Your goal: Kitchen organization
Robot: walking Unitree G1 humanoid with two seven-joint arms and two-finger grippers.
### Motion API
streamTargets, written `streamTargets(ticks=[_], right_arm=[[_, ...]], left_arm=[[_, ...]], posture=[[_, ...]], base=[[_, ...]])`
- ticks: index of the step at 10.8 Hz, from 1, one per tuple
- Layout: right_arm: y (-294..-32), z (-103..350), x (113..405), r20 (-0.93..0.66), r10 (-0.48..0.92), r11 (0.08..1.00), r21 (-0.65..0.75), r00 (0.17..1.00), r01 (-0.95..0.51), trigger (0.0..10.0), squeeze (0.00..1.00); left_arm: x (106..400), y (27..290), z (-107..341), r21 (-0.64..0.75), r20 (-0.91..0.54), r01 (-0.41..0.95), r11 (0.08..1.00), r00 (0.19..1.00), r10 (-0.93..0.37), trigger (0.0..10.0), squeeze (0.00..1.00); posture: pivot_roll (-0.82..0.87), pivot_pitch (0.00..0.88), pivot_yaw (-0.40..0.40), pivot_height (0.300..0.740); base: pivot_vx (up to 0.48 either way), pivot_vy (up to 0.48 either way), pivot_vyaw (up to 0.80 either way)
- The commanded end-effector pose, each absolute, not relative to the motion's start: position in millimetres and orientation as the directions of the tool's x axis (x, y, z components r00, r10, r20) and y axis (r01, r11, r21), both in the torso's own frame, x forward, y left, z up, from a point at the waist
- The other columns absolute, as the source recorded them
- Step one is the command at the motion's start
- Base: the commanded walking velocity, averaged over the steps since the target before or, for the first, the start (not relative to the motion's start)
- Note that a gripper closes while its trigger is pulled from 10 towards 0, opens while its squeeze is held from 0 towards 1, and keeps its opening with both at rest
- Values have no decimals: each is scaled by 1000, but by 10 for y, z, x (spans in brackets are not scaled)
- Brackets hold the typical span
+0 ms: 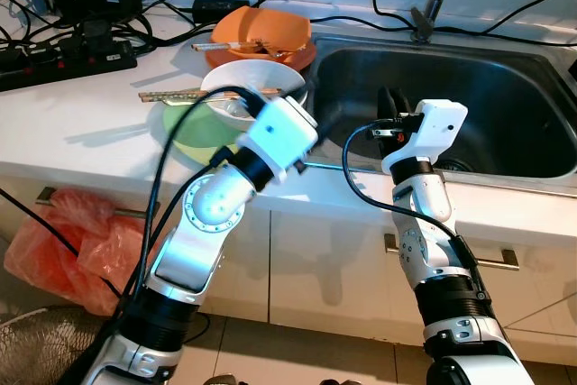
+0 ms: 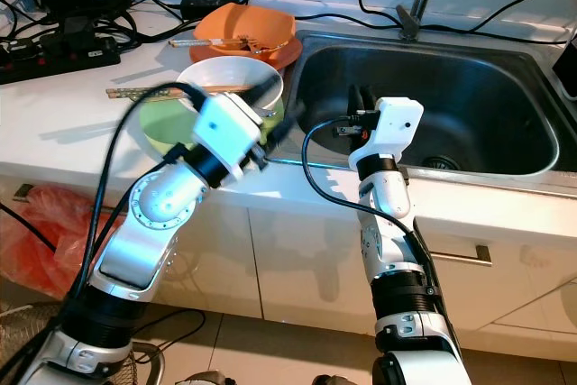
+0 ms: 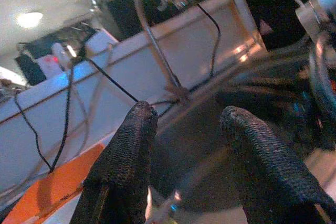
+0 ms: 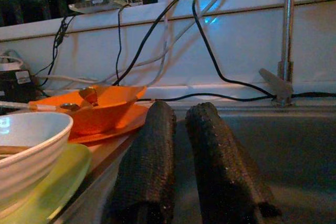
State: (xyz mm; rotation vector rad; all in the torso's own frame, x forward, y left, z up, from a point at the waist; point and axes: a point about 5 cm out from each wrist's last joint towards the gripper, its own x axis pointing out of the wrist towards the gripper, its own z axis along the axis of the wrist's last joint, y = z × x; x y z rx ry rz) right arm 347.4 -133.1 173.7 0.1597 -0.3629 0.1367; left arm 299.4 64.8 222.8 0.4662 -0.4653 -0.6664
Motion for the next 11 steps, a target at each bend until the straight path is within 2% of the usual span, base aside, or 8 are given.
streamTargets(ticks=[1, 4, 7, 11], right_arm=[[-1347, 1772, 3493, 375, 95, 977, 140, 922, -157, 10000, 0], [-1351, 1773, 3490, 377, 95, 977, 140, 921, -158, 10000, 0], [-1346, 1777, 3496, 377, 98, 977, 139, 921, -161, 10000, 0], [-1343, 1775, 3492, 378, 96, 977, 141, 921, -160, 10000, 0]], left_arm=[[2987, 651, 2215, 586, 229, 458, 668, 697, -679, 10000, 0], [3037, 724, 2149, 622, 196, 420, 661, 733, -651, 10000, 0], [3122, 834, 2084, 603, 246, 337, 723, 784, -570, 10000, 0], [3152, 825, 2006, 598, 241, 341, 725, 786, -569, 10000, 0]], posture=[[161, 57, -7, 740], [163, 56, -8, 740], [164, 57, -12, 740], [162, 56, -11, 740]], base=[[0, 0, 0], [0, 0, 0], [0, 0, 0], [0, 0, 0]])
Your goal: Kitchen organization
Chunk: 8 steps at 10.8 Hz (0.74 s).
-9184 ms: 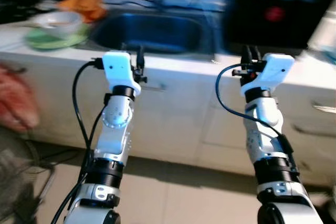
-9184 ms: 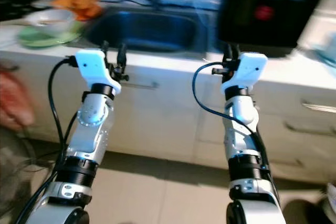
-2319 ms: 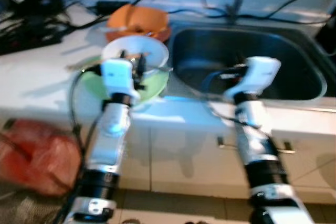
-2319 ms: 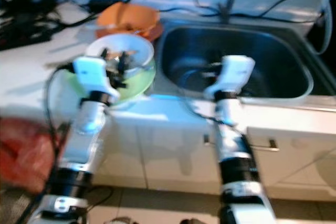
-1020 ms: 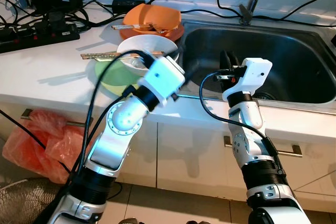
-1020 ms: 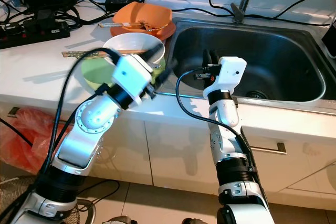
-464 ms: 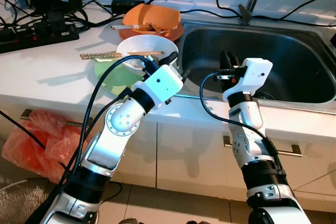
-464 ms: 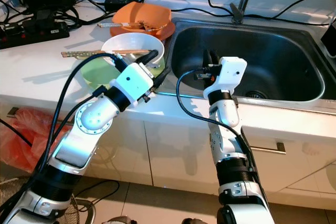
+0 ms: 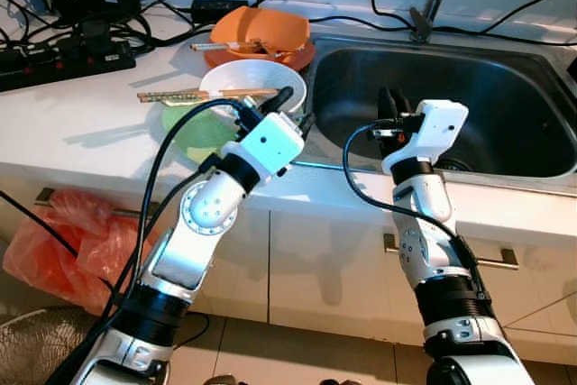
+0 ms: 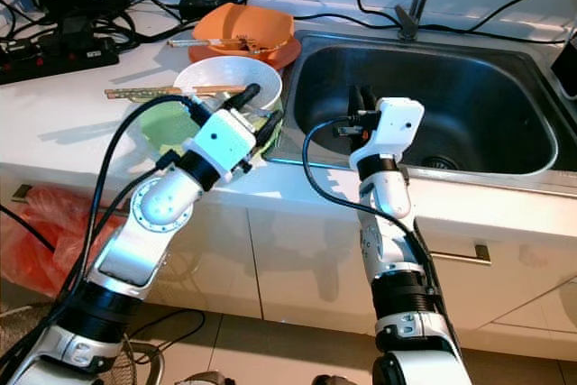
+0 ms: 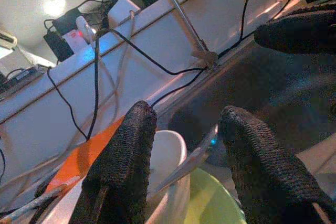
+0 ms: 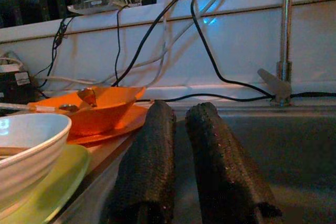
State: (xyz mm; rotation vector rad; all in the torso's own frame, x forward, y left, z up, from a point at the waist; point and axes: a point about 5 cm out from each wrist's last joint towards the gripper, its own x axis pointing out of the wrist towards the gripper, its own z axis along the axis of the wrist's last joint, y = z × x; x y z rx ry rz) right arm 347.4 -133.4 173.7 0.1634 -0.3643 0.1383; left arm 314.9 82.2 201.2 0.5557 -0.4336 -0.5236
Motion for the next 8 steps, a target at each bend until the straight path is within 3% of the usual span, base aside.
streamTargets(ticks=[1, 8], right_arm=[[-1344, 1772, 3492, 377, 95, 977, 142, 921, -159, 10000, 0], [-1354, 1769, 3476, 380, 86, 978, 145, 921, -151, 10000, 0]], left_arm=[[3159, 799, 1986, 598, 237, 352, 720, 781, -578, 10000, 0], [3324, 652, 1929, 656, 221, 326, 681, 780, -586, 10000, 0]], posture=[[162, 56, -9, 740], [150, 59, -2, 740]], base=[[0, 0, 0], [0, 0, 0]])
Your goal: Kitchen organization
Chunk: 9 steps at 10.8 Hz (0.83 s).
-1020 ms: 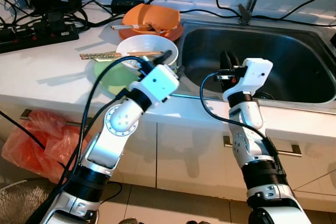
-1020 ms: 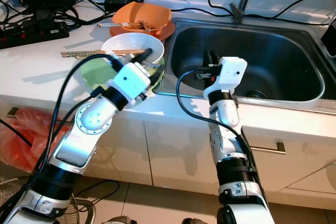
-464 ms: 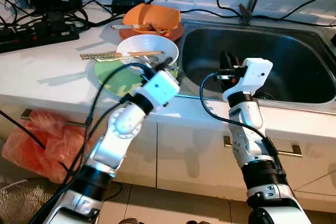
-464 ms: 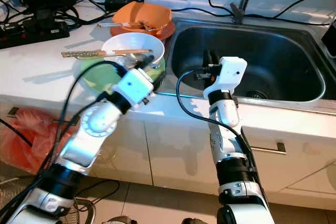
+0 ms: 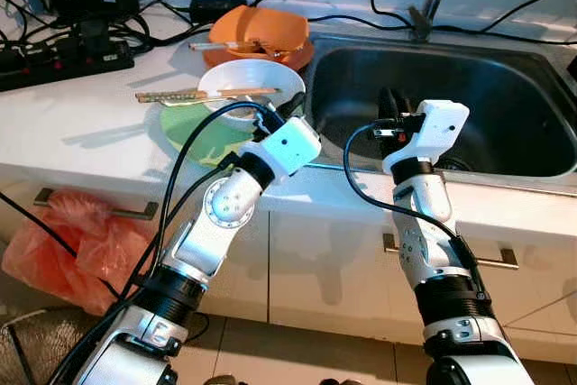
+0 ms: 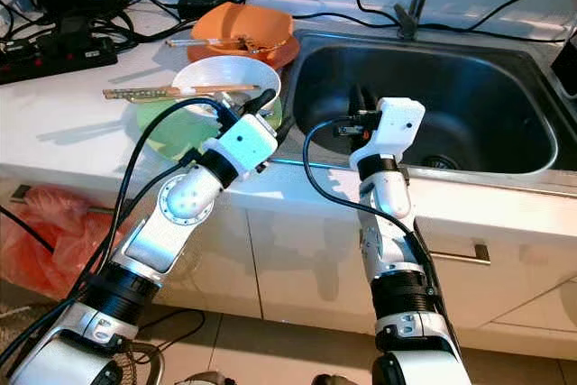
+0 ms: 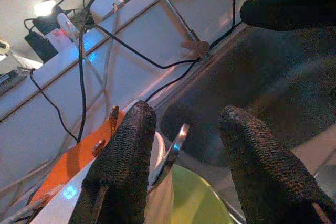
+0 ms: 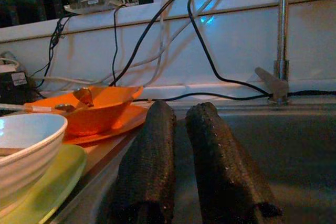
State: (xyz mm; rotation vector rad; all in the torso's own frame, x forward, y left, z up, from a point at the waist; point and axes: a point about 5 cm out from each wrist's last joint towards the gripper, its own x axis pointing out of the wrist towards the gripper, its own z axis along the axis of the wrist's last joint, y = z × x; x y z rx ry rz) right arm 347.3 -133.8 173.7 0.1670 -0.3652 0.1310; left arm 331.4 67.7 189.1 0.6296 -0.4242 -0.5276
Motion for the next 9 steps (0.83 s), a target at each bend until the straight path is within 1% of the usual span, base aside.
streamTargets(ticks=[1, 2, 3, 4, 9], right_arm=[[-1354, 1770, 3476, 380, 85, 978, 145, 921, -151, 10000, 0], [-1356, 1769, 3476, 380, 85, 978, 146, 921, -150, 10000, 0], [-1356, 1769, 3477, 380, 85, 978, 146, 921, -151, 10000, 0], [-1356, 1768, 3477, 379, 85, 978, 146, 921, -150, 10000, 0], [-1358, 1769, 3475, 380, 85, 978, 144, 921, -149, 10000, 0]], left_arm=[[3340, 653, 1912, 663, 217, 320, 677, 783, -583, 10000, 0], [3349, 653, 1908, 665, 219, 315, 677, 784, -580, 10000, 0], [3362, 657, 1908, 664, 225, 307, 682, 788, -574, 3686, 0], [3367, 659, 1905, 664, 228, 302, 684, 789, -570, 0, 0], [3369, 693, 1910, 659, 258, 271, 701, 794, -550, 0, 0]], posture=[[150, 62, -2, 740], [150, 63, -2, 740], [150, 62, -2, 740], [150, 62, -2, 740], [152, 61, -3, 740]], base=[[0, 0, 0], [0, 0, 0], [0, 0, 0], [0, 0, 0], [0, 0, 0]])
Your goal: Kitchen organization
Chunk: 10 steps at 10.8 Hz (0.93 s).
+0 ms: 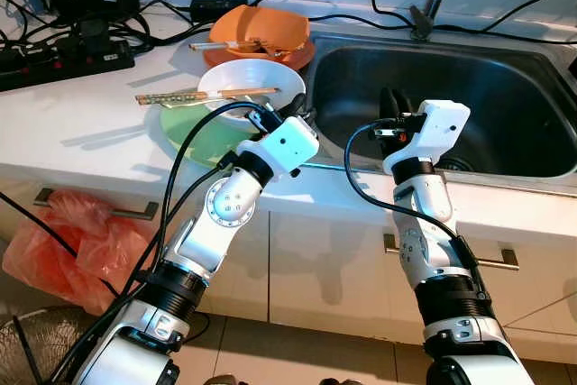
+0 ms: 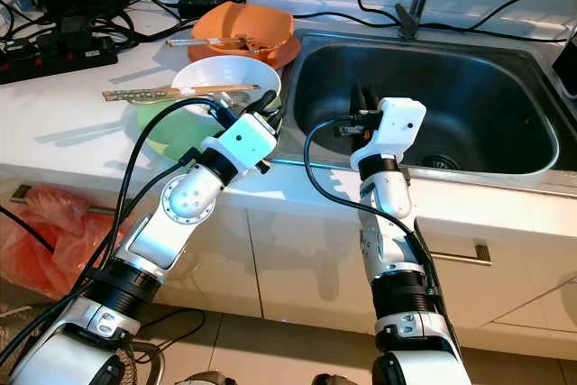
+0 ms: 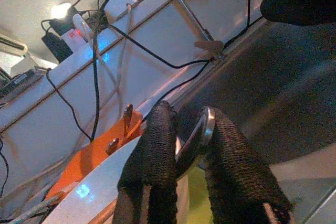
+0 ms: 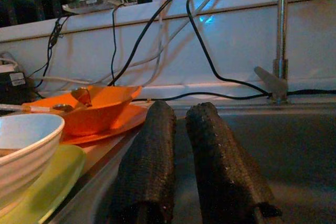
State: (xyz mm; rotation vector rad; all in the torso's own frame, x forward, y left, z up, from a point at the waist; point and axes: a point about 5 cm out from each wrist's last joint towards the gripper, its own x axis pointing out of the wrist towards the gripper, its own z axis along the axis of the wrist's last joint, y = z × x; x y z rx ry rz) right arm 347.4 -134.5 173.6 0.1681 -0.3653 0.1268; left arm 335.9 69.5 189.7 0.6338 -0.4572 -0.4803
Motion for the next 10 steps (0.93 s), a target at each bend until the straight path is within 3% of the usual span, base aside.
streamTargets(ticks=[1, 4, 7, 8, 10], right_arm=[[-1354, 1766, 3474, 379, 86, 978, 144, 921, -150, 10000, 0], [-1360, 1762, 3472, 378, 85, 978, 144, 922, -149, 10000, 0], [-1351, 1757, 3477, 374, 91, 978, 142, 923, -154, 10000, 0], [-1347, 1755, 3479, 372, 93, 978, 141, 923, -156, 10000, 0], [-1338, 1750, 3480, 370, 98, 977, 140, 924, -160, 10000, 0]], left_arm=[[3372, 696, 1919, 659, 264, 267, 703, 793, -549, 0, 0], [3355, 669, 2014, 658, 299, 252, 710, 778, -553, 0, 0], [3339, 684, 2235, 503, 373, 298, 811, 772, -515, 0, 0], [3336, 685, 2295, 453, 386, 324, 831, 769, -510, 10000, 0], [3322, 670, 2353, 361, 380, 400, 843, 762, -524, 10000, 0]], posture=[[151, 62, -3, 740], [149, 62, -4, 740], [154, 63, -7, 740], [155, 62, -7, 740], [154, 62, -6, 740]], base=[[0, 0, 0], [0, 0, 0], [0, 0, 0], [0, 0, 0], [0, 0, 0]])
